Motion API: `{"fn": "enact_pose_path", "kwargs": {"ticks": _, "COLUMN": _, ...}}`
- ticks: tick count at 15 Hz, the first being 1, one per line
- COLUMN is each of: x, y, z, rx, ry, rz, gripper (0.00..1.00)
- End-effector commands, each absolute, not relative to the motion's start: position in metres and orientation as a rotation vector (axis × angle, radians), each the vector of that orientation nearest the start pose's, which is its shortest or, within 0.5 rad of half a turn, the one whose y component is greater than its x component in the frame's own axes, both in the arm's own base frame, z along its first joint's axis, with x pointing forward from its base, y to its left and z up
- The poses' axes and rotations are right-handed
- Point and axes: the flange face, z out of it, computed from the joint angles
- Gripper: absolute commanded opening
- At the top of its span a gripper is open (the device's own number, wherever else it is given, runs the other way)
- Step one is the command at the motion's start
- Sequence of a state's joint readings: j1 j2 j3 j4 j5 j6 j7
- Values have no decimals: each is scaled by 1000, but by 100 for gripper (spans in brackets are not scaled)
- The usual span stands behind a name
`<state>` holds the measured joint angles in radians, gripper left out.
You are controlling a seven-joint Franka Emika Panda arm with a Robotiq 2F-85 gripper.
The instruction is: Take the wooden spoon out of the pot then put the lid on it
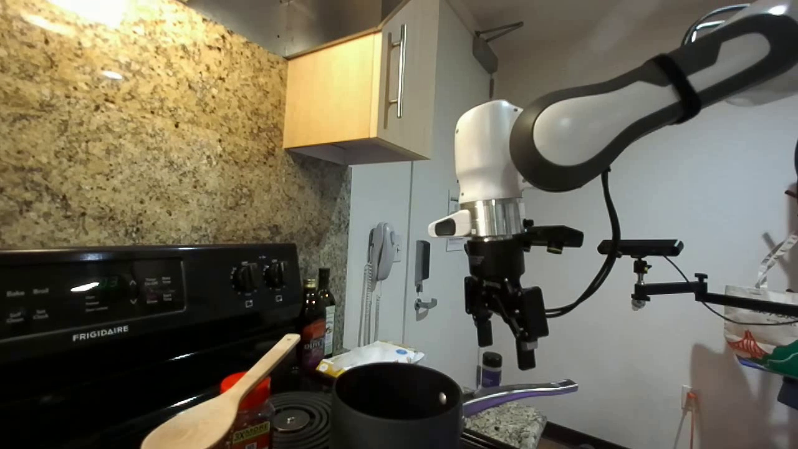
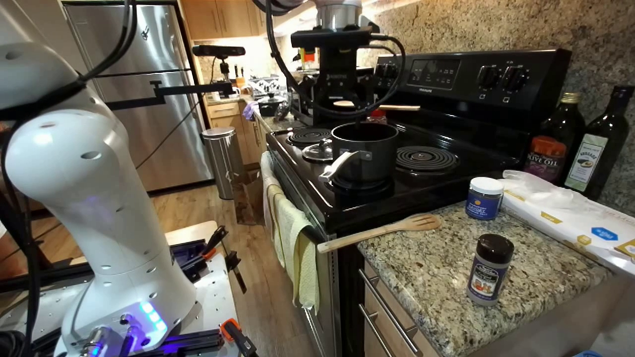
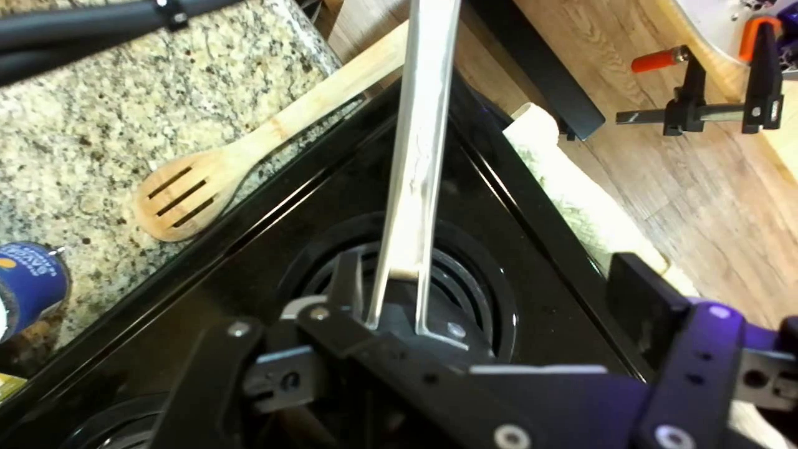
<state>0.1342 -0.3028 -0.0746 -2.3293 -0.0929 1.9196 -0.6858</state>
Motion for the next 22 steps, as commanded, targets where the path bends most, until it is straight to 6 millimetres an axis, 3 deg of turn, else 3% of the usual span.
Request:
{"fn": "enact_pose_path", "kwargs": {"ticks": 1, "x": 430, "y": 12, "z": 423, "rx": -2838, "ry": -1218, "rz": 200, "gripper": 100}}
{"fn": "enact_pose_path", "kwargs": {"ticks": 6, "x": 423, "y": 10, "z": 401, "rx": -2812, "ry": -1250, "rz": 167, "gripper": 100}}
{"fn": "enact_pose_path", "kwargs": {"ticks": 18, "x": 440, "y": 13, "z": 385, "rx": -2782, "ry": -1396, "rz": -30, "gripper": 100}}
{"fn": "enact_pose_path", "kwargs": {"ticks": 19, "x": 441, "y": 13, "z": 384, "rx": -2776, "ry": -1405, "rz": -35, "gripper": 75}}
{"fn": "enact_pose_path", "kwargs": {"ticks": 20, "x": 442, "y": 14, "z": 384, "rx": -2773, "ry": -1410, "rz": -49, "gripper": 74}}
{"fn": "enact_pose_path", "kwargs": {"ticks": 22, "x": 444, "y": 14, "z": 383, "rx": -2768, "ry": -1416, "rz": -62, "gripper": 60}}
